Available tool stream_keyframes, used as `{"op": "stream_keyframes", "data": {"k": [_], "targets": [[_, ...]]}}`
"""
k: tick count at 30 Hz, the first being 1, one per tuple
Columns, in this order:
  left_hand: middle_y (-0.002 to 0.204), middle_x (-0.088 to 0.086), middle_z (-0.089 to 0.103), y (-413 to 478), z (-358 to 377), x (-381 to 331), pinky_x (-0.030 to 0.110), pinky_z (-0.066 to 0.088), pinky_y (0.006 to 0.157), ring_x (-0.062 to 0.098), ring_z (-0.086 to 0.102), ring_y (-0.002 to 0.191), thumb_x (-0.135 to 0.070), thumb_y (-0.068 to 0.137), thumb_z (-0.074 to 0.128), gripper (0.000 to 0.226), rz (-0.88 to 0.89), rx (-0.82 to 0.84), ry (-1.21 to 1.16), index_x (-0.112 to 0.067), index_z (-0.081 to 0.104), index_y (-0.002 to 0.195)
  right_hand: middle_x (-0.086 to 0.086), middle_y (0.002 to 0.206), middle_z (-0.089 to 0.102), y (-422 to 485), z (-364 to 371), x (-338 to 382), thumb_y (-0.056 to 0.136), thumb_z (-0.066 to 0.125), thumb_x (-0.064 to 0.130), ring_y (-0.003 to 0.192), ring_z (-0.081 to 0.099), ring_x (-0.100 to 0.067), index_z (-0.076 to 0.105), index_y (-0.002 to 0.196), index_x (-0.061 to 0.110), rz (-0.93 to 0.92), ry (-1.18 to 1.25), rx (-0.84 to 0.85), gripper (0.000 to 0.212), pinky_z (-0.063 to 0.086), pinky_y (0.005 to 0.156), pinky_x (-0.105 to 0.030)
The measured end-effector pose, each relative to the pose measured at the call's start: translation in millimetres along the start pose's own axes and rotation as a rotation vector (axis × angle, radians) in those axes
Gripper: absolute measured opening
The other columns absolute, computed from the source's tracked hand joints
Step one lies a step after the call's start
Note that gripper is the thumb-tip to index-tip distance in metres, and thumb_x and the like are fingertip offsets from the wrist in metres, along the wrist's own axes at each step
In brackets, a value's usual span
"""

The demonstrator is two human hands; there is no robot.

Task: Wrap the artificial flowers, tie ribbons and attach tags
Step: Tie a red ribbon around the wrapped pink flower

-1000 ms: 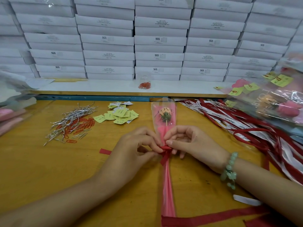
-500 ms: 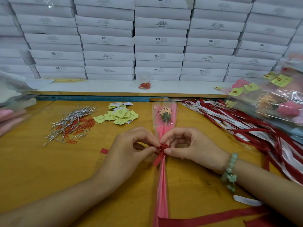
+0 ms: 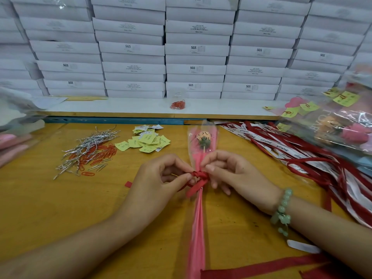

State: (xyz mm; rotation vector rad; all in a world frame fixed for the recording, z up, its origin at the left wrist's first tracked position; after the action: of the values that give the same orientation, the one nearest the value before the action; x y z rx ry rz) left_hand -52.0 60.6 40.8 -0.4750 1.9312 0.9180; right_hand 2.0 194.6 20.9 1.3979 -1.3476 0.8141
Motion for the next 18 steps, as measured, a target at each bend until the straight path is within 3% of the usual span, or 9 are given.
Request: {"op": "stream_keyframes", "data": {"k": [4, 7, 8, 11, 15, 18], "targets": [[0.083, -0.003, 0.073, 0.2, -0.2, 1.0, 0.030, 0.059, 0.076, 0.012, 0.072, 0.077, 0.004, 0.081, 0.070, 0.014, 0.001, 0.001, -0.004, -0.010, 0.070, 0.084, 0.007, 0.071, 0.060, -0.9, 0.9, 2.2, 0.086, 0.060, 0.032, 0.056, 0.050, -0.007, 0.063, 0.109, 0.012, 0.003, 0.011, 0.020, 0.030, 0.039, 0.047, -0.016], [0.083, -0.006, 0.073, 0.7, -0.5, 0.6, 0.028, 0.059, 0.076, 0.011, 0.072, 0.078, 0.003, 0.081, 0.071, 0.014, 0.008, -0.005, 0.005, -0.011, 0.070, 0.083, 0.007, 0.083, 0.063, -1.6, 4.4, 3.4, 0.078, 0.077, 0.016, 0.067, 0.056, -0.007, 0.062, 0.108, 0.014, -0.018, -0.069, 0.052, 0.034, 0.048, 0.062, -0.016], [0.083, -0.006, 0.073, 0.6, -0.5, 0.5, 0.028, 0.059, 0.076, 0.010, 0.072, 0.078, 0.003, 0.081, 0.071, 0.014, 0.011, -0.004, 0.007, -0.012, 0.070, 0.083, 0.007, 0.083, 0.064, -1.7, 4.6, 2.8, 0.078, 0.077, 0.010, 0.069, 0.057, -0.007, 0.062, 0.107, 0.013, -0.016, -0.088, 0.051, 0.032, 0.049, 0.062, -0.016], [0.082, -0.005, 0.074, 0.3, 0.3, 0.5, 0.026, 0.058, 0.075, 0.011, 0.072, 0.077, 0.001, 0.080, 0.071, 0.013, 0.012, 0.006, 0.000, -0.011, 0.070, 0.084, 0.001, 0.085, 0.066, -1.8, 3.4, 0.6, 0.085, 0.070, 0.006, 0.070, 0.059, -0.006, 0.063, 0.102, 0.012, 0.023, -0.087, 0.031, 0.020, 0.045, 0.046, -0.019], [0.083, -0.005, 0.074, 0.3, 0.0, 1.1, 0.025, 0.058, 0.075, 0.010, 0.072, 0.077, 0.001, 0.081, 0.071, 0.012, 0.015, 0.004, 0.002, -0.011, 0.070, 0.083, -0.014, 0.085, 0.066, -2.4, 4.1, 1.6, 0.094, 0.057, 0.005, 0.066, 0.059, -0.008, 0.064, 0.104, 0.006, 0.036, -0.047, 0.044, 0.012, 0.041, 0.048, -0.021], [0.082, -0.003, 0.073, 0.1, 0.3, 1.8, 0.027, 0.059, 0.075, 0.012, 0.072, 0.076, 0.001, 0.081, 0.071, 0.012, 0.013, 0.006, 0.000, -0.011, 0.069, 0.083, -0.001, 0.070, 0.061, -1.7, 3.5, 0.9, 0.097, 0.048, 0.003, 0.061, 0.054, -0.008, 0.064, 0.098, 0.008, 0.057, -0.006, 0.043, 0.017, 0.039, 0.048, -0.019]]}}
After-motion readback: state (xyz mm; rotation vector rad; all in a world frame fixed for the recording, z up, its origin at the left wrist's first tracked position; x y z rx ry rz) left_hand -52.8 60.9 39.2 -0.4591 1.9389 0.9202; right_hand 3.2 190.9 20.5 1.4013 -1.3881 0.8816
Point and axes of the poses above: each hand's wrist, its own y-axis towards the middle knuckle, its own z-axis out of the palm, x = y × z, the point moved 9 cm from there along y, towards the middle knuckle
